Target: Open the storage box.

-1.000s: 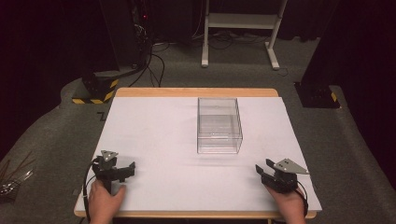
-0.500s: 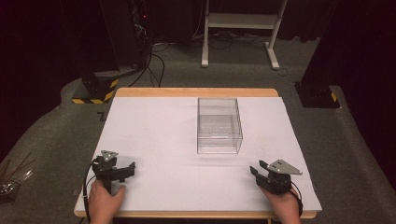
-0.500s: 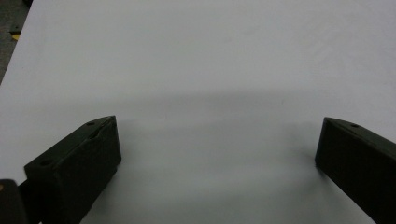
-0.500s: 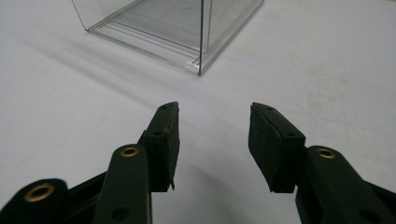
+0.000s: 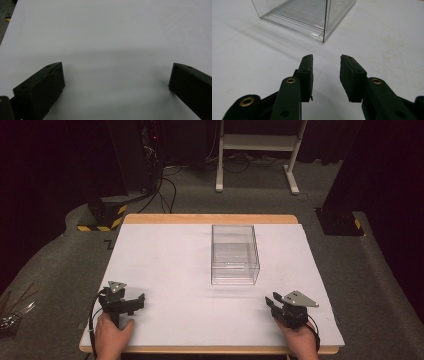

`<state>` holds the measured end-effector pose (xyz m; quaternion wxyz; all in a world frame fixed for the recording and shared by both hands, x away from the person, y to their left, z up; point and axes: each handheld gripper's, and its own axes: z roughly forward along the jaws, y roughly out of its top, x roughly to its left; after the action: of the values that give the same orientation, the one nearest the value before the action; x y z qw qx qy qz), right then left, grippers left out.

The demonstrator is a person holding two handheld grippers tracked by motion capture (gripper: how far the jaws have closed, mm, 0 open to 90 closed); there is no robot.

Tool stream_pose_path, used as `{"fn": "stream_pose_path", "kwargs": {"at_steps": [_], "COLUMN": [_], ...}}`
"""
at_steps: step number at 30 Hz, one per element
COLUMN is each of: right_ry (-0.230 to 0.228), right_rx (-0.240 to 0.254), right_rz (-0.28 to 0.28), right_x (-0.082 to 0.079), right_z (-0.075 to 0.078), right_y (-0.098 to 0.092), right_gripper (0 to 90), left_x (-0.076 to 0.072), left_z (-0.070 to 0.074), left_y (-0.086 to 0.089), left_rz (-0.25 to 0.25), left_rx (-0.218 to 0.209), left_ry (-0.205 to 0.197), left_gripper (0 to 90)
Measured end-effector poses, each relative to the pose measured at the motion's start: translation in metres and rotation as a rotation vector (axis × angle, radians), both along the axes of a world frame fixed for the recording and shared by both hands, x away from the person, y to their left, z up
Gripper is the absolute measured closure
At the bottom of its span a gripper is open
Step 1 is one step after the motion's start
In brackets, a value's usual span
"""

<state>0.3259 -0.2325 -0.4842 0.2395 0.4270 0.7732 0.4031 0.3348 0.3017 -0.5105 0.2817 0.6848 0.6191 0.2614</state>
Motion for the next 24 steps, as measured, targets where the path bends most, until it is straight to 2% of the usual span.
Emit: {"fn": "stream_pose_path", "kwargs": {"at_steps": [13, 18, 24], "right_ry": [-0.005, -0.015, -0.024], "right_rx": [0.043, 0.047, 0.027], "right_rz": [0.045, 0.065, 0.089], "right_x": [0.001, 0.002, 0.002], "right_z": [0.005, 0.007, 0.009], "right_y": [0.007, 0.011, 0.018], "right_gripper": [56.8, 56.2, 56.5], "left_x": [0.0, 0.0, 0.0], "left_z": [0.0, 0.0, 0.0], "left_y": [0.0, 0.0, 0.0], "left_rz": [0.0, 0.0, 0.0], "left_rx": [0.0, 0.0, 0.0], "left_ry": [0.0, 0.0, 0.001], "left_gripper": [0.3, 0.3, 0.3]}}
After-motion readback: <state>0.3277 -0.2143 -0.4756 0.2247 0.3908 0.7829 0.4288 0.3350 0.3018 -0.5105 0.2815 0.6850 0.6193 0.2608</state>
